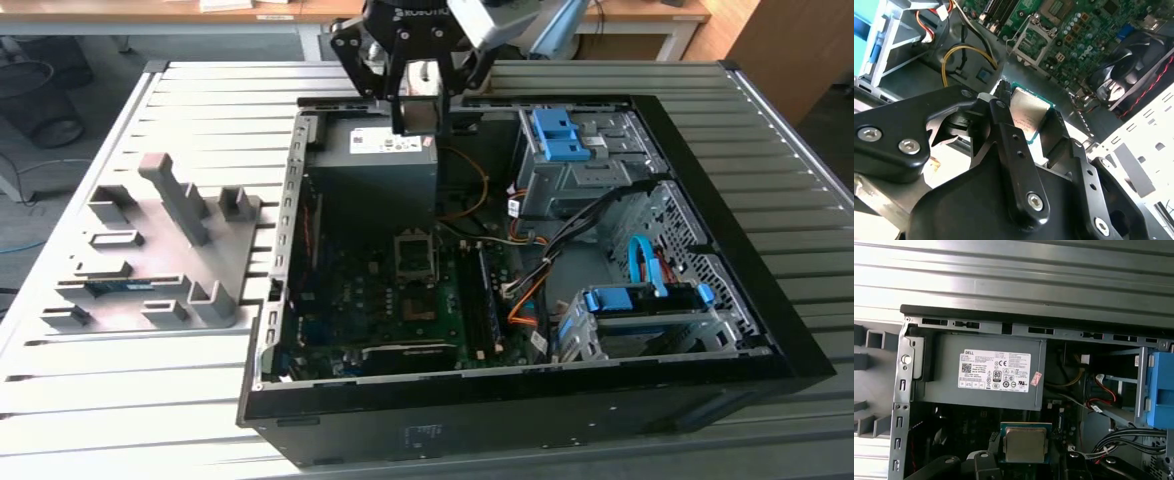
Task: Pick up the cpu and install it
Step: 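Pick up the cpu and move it towards the insertion slot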
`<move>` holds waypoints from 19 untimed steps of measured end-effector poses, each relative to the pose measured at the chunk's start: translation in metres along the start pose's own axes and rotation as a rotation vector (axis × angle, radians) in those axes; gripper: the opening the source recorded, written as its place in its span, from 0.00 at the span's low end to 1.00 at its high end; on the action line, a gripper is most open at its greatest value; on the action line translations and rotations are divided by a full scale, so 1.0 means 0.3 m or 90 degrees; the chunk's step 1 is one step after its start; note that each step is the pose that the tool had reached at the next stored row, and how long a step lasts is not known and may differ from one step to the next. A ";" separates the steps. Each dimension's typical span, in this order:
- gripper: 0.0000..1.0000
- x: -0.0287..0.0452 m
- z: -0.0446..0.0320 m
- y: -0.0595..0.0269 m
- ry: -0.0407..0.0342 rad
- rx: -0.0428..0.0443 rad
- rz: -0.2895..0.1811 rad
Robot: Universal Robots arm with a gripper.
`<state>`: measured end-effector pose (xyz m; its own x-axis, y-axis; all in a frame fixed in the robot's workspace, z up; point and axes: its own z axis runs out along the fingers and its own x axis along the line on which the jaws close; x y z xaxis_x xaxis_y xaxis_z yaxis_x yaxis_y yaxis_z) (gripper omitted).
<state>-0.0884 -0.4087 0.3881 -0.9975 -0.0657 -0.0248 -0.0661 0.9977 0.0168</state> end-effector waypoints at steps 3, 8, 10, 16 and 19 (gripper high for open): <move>0.47 0.001 0.000 -0.013 0.0000 0.0001 0.000; 0.47 0.002 0.000 -0.028 0.0000 0.0001 0.000; 0.47 0.002 0.001 -0.033 0.0000 0.0002 0.000; 0.47 0.003 0.004 -0.041 0.0001 0.0002 0.000; 0.47 0.003 0.005 -0.047 0.0000 0.0002 0.000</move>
<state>-0.0884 -0.4228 0.3862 -0.9975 -0.0656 -0.0248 -0.0661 0.9977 0.0165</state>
